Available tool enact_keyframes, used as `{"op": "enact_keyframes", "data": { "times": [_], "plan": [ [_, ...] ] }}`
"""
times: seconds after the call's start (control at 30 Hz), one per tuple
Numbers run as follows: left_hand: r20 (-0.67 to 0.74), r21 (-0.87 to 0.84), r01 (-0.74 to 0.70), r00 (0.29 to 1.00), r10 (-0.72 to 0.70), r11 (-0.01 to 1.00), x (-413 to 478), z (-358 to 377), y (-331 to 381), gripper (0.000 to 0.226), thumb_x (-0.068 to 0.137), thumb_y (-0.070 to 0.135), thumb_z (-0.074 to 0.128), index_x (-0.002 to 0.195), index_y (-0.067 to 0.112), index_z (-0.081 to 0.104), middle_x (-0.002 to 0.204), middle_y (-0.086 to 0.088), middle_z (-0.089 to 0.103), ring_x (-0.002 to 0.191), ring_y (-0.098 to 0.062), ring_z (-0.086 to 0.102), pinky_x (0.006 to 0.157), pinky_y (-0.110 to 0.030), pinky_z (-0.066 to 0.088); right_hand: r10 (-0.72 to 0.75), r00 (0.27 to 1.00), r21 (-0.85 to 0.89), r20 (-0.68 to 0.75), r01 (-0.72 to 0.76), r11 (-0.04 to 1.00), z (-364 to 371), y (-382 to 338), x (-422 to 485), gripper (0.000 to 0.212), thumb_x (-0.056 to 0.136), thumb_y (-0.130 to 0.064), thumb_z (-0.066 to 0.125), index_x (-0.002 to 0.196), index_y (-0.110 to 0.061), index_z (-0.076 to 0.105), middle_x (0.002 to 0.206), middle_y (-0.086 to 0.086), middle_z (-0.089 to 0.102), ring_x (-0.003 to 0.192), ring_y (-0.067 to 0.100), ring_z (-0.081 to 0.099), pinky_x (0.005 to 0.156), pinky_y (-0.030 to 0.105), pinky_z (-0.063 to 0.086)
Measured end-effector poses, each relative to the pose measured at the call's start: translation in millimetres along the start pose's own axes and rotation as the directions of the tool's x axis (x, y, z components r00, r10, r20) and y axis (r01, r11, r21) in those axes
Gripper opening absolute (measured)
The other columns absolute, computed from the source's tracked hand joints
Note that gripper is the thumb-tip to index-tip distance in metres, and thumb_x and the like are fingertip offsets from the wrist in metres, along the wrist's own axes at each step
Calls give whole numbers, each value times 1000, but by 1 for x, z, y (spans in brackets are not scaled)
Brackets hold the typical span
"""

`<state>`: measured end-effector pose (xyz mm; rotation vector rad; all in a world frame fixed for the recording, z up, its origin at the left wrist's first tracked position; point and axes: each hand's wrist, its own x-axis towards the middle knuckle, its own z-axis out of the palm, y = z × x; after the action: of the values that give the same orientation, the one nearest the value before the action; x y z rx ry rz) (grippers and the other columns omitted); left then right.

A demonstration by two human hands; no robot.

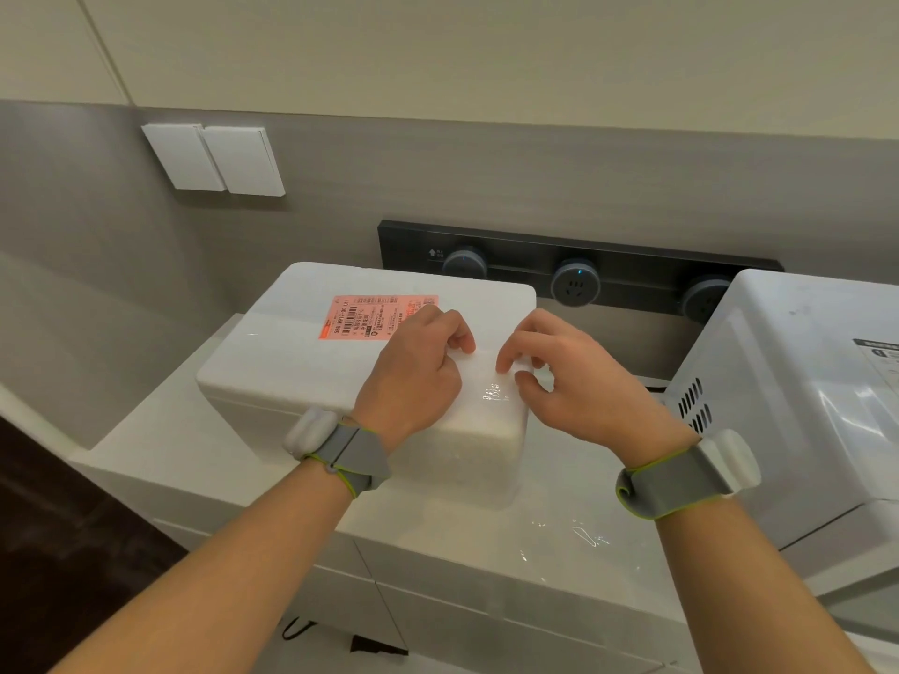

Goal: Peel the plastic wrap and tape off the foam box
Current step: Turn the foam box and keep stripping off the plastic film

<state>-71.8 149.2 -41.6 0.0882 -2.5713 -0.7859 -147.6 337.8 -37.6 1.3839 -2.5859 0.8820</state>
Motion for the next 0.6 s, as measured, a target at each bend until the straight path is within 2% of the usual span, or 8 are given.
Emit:
{"op": "enact_keyframes", "data": {
  "times": [0.13,0.23,0.3,0.4,0.6],
  "plan": [
    [-1,6,0,1000,0,1000,1,1,-1,37,82,-9,40,94,19,61,97,6,51,95,-11,44,77,-15,29,21,1000,73,-2,-21,997,1,5,1,23,89,-15,64,94,-37,62,102,-22,47,98,-2,50,73,11,47],
    [0,2,-2,1000,2,1000,2,2,-2,37,81,-9,40,94,19,61,98,6,51,95,-11,45,76,-9,29,29,999,91,-36,-26,995,3,8,-1,29,88,-14,64,98,-41,60,103,-25,48,100,-2,50,77,4,42],
    [0,-5,1,1000,-1,1000,2,2,-2,37,82,-9,40,93,19,60,98,6,52,95,-12,45,77,-7,30,50,995,131,-91,-38,991,6,10,-5,34,87,-11,65,100,-42,58,103,-26,50,101,-1,52,79,6,44],
    [5,-8,4,1000,-4,1000,2,3,-3,37,82,-9,40,92,21,59,98,6,51,96,-13,45,76,-11,29,80,981,246,-179,-34,969,13,10,-13,39,85,-5,64,103,-39,60,106,-19,53,99,7,56,80,15,49],
    [12,-8,7,1000,-7,1000,3,4,-3,37,84,-8,40,91,25,56,98,8,50,97,-11,44,78,-13,30,128,962,392,-240,-24,920,21,8,-18,41,84,5,62,104,-30,64,106,-11,55,96,13,58,80,26,52]
  ]
}}
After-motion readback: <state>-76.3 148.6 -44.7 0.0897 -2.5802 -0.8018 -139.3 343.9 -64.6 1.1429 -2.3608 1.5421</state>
